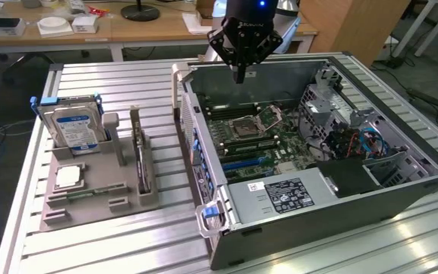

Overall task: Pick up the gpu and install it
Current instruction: 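Reach for the gpu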

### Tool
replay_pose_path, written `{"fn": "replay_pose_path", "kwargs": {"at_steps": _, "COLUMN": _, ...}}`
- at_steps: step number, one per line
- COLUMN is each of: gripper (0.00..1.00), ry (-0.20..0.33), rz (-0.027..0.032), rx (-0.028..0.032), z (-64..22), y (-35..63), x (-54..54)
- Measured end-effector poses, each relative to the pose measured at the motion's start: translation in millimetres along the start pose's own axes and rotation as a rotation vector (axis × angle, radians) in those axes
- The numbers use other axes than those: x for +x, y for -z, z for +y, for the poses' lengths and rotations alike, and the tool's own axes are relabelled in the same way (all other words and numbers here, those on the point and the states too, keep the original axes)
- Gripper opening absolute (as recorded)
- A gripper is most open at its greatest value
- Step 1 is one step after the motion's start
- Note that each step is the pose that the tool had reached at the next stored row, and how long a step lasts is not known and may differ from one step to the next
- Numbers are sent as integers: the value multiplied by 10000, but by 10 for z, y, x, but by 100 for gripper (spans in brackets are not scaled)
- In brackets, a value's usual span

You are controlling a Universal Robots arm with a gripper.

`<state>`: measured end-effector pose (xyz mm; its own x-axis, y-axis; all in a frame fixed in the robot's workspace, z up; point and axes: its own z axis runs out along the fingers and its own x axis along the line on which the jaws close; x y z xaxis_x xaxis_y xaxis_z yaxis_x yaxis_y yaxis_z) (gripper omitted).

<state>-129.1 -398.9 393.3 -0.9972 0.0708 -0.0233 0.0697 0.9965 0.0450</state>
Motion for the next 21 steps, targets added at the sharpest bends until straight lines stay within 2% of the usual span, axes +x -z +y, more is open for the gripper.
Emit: {"fn": "replay_pose_path", "kwargs": {"at_steps": 21, "gripper": 10, "ry": 0, "rz": 0, "rx": 0, "z": -15, "y": 5, "x": 208}}
